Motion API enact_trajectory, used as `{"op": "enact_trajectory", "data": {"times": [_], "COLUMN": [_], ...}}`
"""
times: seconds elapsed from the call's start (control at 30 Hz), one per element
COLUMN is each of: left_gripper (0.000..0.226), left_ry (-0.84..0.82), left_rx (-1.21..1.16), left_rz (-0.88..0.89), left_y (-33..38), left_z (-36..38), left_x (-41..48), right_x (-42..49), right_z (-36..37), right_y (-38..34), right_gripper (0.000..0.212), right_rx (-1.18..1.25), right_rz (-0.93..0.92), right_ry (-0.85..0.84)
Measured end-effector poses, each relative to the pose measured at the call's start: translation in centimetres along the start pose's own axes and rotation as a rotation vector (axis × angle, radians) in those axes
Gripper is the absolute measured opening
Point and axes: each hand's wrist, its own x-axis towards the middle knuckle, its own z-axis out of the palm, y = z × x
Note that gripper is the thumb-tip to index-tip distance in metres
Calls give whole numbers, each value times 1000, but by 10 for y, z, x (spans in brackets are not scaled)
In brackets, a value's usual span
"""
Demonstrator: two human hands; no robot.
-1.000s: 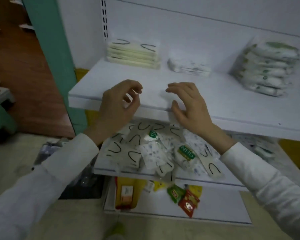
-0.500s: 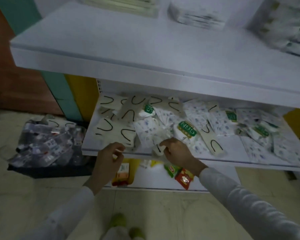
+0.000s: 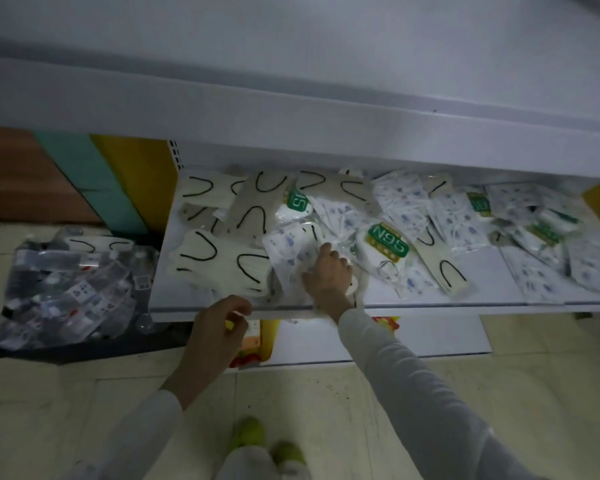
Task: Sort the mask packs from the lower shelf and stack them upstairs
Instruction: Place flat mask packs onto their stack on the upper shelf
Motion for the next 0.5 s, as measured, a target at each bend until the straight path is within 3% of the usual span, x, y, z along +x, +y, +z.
{"op": "enact_trajectory", "data": {"times": [0.1,0.23,0.43,0.5], "left_gripper": [20,32,14,30], "left_ry": [-20,-67,-32,-53], "left_rx": [-49,-101,-361,-566], "left_rz": [-18,-89,-325,-511], "left_y": [0,5,23,34], "left_z": [2,3,5,9], "left_x": [4,10,35,50], "right_x": [3,3,-17,-25], "right_z": [1,-6,-35,-40], "right_y": [-1,0,1,-4], "right_gripper": [50,40,14,15], "right_rx": [80,182,739,977], "right_rz": [56,16,5,-24], "right_ry": [-38,-61,-65,-161]}}
